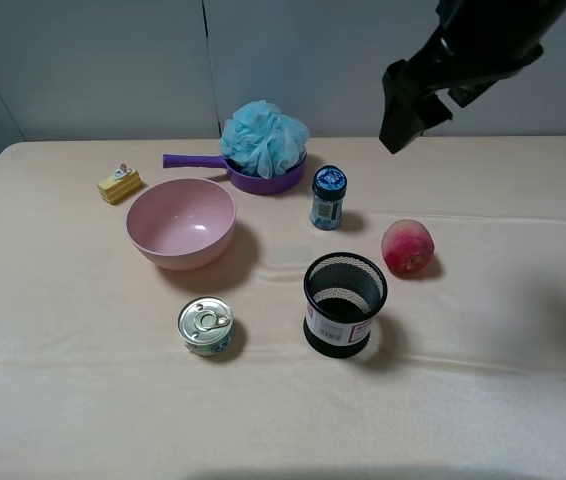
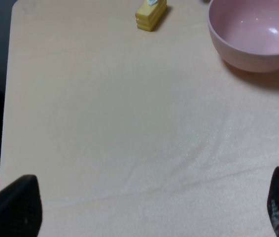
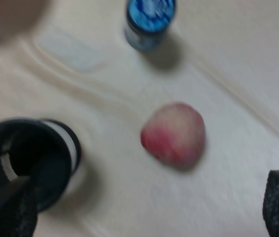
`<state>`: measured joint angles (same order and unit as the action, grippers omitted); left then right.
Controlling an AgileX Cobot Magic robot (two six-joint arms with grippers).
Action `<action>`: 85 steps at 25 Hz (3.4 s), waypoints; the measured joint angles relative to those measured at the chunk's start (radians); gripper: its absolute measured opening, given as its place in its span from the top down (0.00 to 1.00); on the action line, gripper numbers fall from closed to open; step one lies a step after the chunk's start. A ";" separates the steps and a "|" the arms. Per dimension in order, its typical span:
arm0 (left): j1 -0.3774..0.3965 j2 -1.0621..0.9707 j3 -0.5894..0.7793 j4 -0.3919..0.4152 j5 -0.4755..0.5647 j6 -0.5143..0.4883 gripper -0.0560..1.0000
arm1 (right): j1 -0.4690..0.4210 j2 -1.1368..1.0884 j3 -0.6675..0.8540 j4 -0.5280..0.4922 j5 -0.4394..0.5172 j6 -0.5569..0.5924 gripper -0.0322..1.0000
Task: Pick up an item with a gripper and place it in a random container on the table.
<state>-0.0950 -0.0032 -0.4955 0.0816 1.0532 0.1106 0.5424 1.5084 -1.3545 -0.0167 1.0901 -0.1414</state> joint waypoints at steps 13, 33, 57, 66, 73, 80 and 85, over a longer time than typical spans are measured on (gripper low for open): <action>0.000 0.000 0.000 0.000 0.000 0.000 0.08 | -0.142 -0.295 0.296 -0.037 -0.010 0.119 0.30; 0.000 0.000 0.000 0.000 0.000 0.000 0.08 | -0.489 -0.744 0.623 0.037 -0.019 0.122 0.30; 0.000 0.000 0.000 0.000 0.000 0.000 0.08 | -0.500 -1.346 0.837 0.089 -0.082 0.070 0.30; 0.000 0.000 0.000 0.000 0.000 0.000 0.08 | -0.500 -1.511 0.854 0.089 -0.072 0.051 0.30; 0.000 0.000 0.000 0.000 0.000 0.000 0.08 | -0.500 -1.515 0.854 0.089 -0.068 0.048 0.30; 0.000 0.000 0.000 0.000 0.000 0.000 0.08 | -0.500 -1.515 0.854 0.089 -0.068 0.051 0.30; 0.000 0.000 0.000 0.000 0.000 0.000 0.08 | -0.500 -1.515 0.854 0.089 -0.068 0.051 0.30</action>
<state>-0.0950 -0.0032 -0.4955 0.0816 1.0532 0.1106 0.0427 -0.0066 -0.5010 0.0721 1.0216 -0.0903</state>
